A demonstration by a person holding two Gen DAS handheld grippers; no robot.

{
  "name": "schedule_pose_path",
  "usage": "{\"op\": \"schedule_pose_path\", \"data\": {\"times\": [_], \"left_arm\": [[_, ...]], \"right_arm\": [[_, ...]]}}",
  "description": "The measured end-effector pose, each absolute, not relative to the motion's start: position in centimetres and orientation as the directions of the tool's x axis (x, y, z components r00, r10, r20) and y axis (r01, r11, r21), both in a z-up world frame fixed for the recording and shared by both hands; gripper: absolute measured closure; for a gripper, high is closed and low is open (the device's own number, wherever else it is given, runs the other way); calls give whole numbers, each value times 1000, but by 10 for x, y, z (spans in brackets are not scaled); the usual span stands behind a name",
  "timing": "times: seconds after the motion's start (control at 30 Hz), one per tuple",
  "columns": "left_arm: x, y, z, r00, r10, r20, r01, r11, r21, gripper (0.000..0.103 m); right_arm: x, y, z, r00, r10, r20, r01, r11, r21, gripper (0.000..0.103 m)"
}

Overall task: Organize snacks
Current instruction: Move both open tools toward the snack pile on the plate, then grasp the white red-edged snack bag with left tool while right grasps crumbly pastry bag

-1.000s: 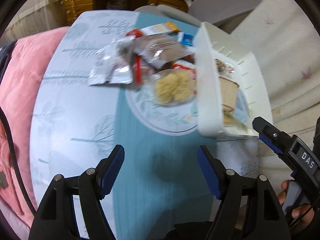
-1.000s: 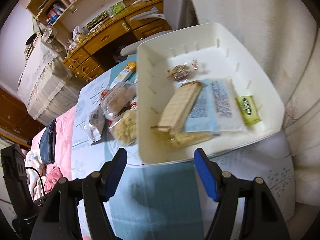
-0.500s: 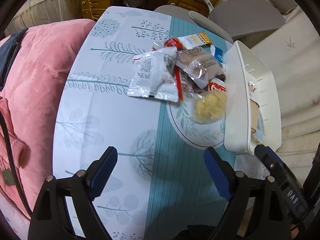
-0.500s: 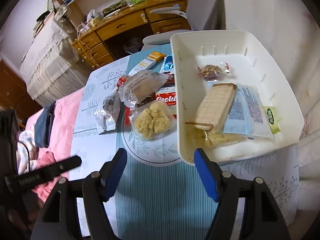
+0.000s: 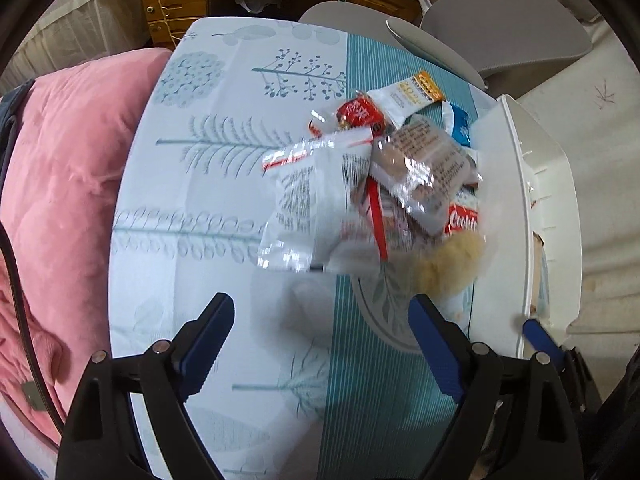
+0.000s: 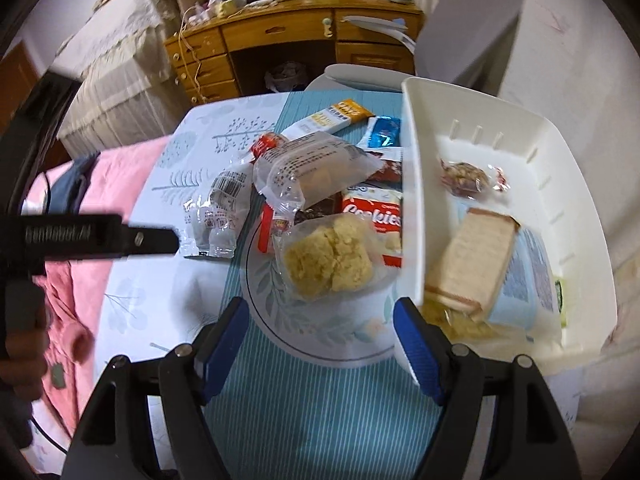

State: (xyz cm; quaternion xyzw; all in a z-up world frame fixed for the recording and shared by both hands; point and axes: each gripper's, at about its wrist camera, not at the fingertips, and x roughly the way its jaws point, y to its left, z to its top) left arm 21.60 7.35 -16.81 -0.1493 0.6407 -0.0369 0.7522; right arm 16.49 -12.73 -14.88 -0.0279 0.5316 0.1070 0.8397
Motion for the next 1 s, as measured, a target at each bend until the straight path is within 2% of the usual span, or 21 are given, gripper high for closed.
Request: {"op": "schedule_pose_path", "data": {"times": [0.33, 0.73, 0.83, 0.9, 1.0], "left_arm": [[264, 68, -187, 179, -263, -948, -126, 950, -287, 15], [284, 62, -228, 101, -268, -958, -156, 947, -282, 16], [286, 62, -233, 91, -278, -956, -162, 943, -290, 21], [285, 63, -236, 86, -278, -957, -167, 943, -289, 30], [285, 67, -238, 94, -300, -949, -179, 933, -312, 34]], "right_arm": [[186, -92, -174, 409, 36, -912, -316, 943, -105, 20], [212, -75, -206, 348, -21, -937, -376, 913, -160, 19], [216, -72, -211, 342, -24, -939, -385, 908, -163, 19], [218, -69, -213, 351, -43, -935, -393, 900, -188, 19], [219, -64, -216, 363, -62, -930, -417, 882, -221, 19]]}}
